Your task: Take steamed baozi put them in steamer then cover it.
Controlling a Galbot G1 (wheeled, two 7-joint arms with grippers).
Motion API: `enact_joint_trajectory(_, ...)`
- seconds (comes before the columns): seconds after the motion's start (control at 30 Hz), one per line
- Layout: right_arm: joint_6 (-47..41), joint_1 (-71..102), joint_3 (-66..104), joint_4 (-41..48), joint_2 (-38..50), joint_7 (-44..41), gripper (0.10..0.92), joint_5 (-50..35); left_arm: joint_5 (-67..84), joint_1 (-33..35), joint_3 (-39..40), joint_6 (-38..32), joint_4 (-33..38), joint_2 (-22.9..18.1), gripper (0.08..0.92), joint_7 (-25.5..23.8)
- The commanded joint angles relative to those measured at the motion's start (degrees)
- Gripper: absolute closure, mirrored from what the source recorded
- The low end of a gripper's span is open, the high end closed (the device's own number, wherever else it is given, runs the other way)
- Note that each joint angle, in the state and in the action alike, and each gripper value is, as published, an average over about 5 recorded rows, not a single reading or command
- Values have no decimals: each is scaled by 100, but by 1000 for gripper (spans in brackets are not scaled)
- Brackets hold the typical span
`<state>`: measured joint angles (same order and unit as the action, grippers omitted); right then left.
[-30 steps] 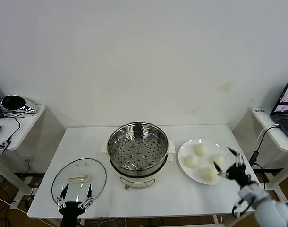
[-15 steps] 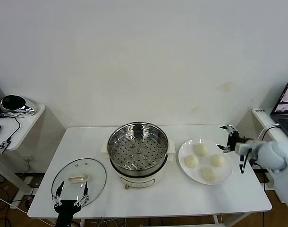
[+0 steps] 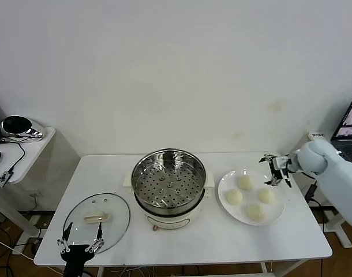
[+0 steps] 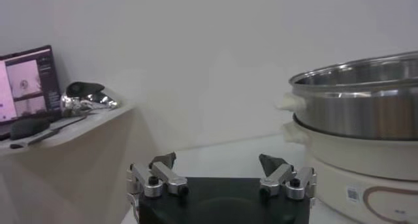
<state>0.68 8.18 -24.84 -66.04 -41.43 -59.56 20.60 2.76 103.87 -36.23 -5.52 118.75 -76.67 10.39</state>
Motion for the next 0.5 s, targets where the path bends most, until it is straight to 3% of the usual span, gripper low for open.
enact_joint_trajectory(0.03, 124, -743, -933, 919, -506, -380, 203, 13, -11, 0, -29, -5, 4, -2, 177, -2)
enact_joint_trajectory(0.5, 499, -739, -810, 2018, -1409, -511, 203, 687, -13, -10, -44, -12, -19, -10, 177, -13)
